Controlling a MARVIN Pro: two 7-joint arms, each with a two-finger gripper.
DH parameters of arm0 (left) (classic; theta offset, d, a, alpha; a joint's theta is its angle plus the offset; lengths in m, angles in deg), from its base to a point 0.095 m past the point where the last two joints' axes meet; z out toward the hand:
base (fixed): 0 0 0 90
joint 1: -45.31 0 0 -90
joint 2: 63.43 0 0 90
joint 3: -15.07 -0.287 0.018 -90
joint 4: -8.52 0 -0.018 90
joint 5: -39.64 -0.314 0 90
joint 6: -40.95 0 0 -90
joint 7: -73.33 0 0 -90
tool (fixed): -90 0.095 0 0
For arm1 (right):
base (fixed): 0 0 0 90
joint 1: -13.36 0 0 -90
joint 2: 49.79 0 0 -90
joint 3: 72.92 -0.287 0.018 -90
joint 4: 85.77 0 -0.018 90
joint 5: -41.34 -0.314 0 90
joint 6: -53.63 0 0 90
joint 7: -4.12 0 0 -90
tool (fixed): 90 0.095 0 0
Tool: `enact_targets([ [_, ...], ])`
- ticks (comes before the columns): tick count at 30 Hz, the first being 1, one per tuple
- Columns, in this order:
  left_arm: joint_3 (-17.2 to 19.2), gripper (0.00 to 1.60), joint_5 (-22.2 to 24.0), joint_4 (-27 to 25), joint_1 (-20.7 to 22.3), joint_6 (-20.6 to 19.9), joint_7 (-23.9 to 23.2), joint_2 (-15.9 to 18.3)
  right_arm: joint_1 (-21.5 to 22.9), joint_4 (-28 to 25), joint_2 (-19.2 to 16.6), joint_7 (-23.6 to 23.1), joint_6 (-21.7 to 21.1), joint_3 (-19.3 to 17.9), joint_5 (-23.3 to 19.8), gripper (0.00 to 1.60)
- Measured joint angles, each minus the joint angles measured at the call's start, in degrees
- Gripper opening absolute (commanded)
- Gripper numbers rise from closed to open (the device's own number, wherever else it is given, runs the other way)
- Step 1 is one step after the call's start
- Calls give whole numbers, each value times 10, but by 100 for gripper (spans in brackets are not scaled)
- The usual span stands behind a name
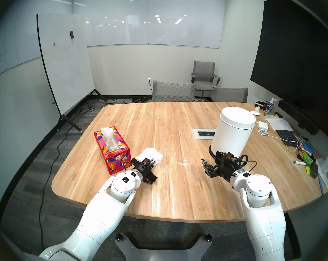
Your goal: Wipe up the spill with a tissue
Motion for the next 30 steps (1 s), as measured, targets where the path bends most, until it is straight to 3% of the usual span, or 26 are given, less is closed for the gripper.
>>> enact_targets([
  [16, -24, 0, -13, -31, -38, 17, 13, 6, 0, 0, 0, 0, 0, 0, 0, 160],
  [30, 5, 0, -5, 37, 14, 37, 14, 8, 0, 0, 0, 0, 0, 0, 0, 160],
])
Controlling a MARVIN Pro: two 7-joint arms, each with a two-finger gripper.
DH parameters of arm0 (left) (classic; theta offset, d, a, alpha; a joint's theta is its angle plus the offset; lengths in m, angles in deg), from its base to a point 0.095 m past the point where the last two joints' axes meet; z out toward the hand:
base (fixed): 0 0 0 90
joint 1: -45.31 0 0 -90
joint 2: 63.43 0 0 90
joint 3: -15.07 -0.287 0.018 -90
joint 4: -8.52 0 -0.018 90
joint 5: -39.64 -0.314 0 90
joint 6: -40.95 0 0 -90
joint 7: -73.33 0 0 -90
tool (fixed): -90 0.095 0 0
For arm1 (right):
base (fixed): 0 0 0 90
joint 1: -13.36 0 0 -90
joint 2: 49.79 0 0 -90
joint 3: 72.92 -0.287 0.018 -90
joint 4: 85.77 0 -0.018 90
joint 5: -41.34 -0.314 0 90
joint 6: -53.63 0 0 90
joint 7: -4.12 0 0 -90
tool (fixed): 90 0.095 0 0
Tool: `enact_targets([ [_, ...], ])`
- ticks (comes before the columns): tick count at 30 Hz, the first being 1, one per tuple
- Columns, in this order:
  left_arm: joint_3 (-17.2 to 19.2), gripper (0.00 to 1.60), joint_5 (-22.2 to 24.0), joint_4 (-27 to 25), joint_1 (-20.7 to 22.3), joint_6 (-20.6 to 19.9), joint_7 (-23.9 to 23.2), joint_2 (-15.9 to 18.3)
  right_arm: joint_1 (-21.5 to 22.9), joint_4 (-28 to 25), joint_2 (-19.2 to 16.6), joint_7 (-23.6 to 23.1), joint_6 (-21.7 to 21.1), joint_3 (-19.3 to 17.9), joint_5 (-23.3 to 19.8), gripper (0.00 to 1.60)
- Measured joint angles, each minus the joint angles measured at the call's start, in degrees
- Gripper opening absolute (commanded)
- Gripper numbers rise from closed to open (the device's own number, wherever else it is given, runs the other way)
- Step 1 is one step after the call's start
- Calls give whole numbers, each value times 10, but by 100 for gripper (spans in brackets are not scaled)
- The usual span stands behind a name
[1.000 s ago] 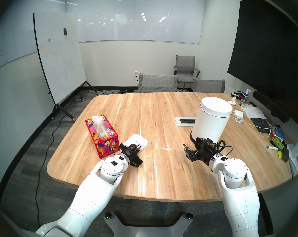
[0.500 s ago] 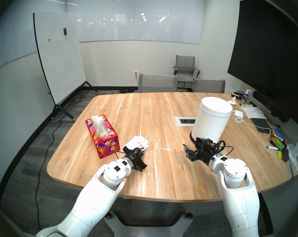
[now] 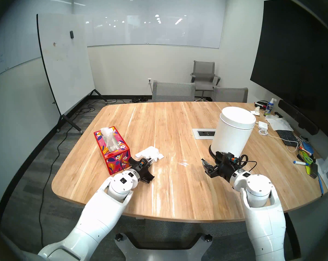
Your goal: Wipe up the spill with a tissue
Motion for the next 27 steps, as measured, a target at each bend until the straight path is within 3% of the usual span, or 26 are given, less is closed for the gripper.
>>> enact_targets([
  [13, -36, 0, -5, -66, -51, -3, -10, 0, 0, 0, 0, 0, 0, 0, 0, 160],
  [27, -18, 0, -13, -26, -21, -4, 11, -8, 0, 0, 0, 0, 0, 0, 0, 160],
])
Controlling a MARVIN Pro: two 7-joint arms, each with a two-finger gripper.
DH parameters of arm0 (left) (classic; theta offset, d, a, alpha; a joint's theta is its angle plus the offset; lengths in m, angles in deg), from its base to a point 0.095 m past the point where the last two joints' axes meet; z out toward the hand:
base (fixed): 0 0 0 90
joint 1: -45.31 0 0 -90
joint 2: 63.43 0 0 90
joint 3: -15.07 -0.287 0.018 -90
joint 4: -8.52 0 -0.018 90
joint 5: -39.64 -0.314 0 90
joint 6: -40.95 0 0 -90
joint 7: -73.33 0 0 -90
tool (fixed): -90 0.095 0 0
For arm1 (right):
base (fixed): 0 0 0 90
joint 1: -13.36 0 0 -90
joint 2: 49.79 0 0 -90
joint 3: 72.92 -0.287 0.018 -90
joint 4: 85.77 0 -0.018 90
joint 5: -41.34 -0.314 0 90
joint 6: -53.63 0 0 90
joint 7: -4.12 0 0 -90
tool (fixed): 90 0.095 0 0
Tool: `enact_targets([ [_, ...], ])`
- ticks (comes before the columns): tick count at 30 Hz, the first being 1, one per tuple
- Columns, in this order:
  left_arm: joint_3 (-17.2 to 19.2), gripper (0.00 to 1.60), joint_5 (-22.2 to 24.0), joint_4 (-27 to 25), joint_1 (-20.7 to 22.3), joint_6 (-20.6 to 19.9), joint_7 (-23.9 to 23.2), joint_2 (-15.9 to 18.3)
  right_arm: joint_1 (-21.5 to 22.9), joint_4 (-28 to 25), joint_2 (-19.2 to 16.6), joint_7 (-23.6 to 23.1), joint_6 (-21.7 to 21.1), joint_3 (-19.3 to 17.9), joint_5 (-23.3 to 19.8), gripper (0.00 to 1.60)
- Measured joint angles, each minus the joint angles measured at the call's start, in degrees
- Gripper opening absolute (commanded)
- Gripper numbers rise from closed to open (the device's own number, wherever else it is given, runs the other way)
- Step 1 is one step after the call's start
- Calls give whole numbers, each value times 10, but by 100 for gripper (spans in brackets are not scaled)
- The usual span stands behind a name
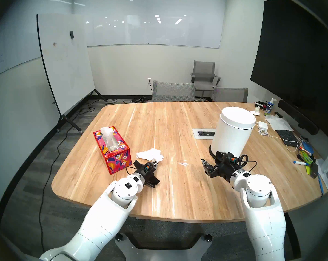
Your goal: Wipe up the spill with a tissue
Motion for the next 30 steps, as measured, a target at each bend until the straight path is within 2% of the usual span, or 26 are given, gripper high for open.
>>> enact_targets([
  [6, 2, 0, 1, 7, 6, 10, -4, 1, 0, 0, 0, 0, 0, 0, 0, 160],
  [16, -3, 0, 0, -31, -9, 41, -6, 9, 0, 0, 0, 0, 0, 0, 0, 160],
  [30, 16, 0, 9, -63, 25, 71, 0, 8, 0, 0, 0, 0, 0, 0, 0, 160],
])
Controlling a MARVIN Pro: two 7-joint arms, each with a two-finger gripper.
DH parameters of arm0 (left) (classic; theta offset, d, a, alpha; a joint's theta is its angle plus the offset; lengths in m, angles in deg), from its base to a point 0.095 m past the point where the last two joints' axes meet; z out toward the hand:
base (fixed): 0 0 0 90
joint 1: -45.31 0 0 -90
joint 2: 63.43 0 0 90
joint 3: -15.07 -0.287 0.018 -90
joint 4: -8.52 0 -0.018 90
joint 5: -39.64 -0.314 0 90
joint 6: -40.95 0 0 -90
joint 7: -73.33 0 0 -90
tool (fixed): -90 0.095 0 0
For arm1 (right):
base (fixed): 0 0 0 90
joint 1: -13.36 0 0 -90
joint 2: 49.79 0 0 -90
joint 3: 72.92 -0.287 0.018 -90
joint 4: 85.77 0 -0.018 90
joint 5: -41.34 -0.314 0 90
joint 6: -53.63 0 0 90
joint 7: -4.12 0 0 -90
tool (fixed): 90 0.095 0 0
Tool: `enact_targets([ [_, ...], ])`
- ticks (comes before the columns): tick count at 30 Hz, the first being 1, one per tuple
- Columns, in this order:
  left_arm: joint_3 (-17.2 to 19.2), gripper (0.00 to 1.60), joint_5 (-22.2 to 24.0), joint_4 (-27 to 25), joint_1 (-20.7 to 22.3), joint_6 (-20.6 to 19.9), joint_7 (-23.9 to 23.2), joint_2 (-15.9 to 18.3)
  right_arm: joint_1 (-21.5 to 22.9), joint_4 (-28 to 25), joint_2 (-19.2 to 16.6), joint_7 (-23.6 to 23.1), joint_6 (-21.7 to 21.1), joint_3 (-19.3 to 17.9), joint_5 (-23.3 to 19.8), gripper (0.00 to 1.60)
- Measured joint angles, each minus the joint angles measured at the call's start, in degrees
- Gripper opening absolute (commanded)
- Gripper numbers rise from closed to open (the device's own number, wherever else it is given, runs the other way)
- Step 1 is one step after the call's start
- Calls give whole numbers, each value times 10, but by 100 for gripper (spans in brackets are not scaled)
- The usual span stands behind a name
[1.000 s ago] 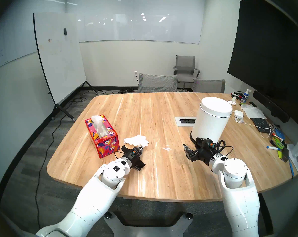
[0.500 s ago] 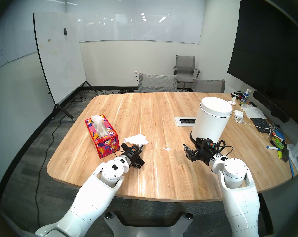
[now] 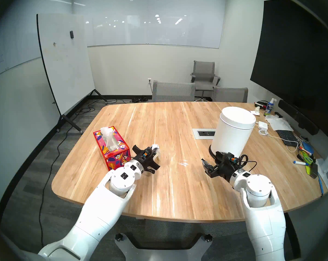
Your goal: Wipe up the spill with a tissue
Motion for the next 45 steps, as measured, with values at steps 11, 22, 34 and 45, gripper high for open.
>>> enact_targets([
  [11, 16, 0, 17, -66, -27, 34, -17, 22, 0, 0, 0, 0, 0, 0, 0, 160],
  [22, 31, 0, 24, -93, -81, 60, -34, 53, 0, 0, 0, 0, 0, 0, 0, 160],
  [34, 4, 0, 1, 5, -66, 19, -27, 37, 0, 0, 0, 0, 0, 0, 0, 160],
  [45, -21, 0, -15, 30, -31, -55, -11, 1, 0, 0, 0, 0, 0, 0, 0, 160],
])
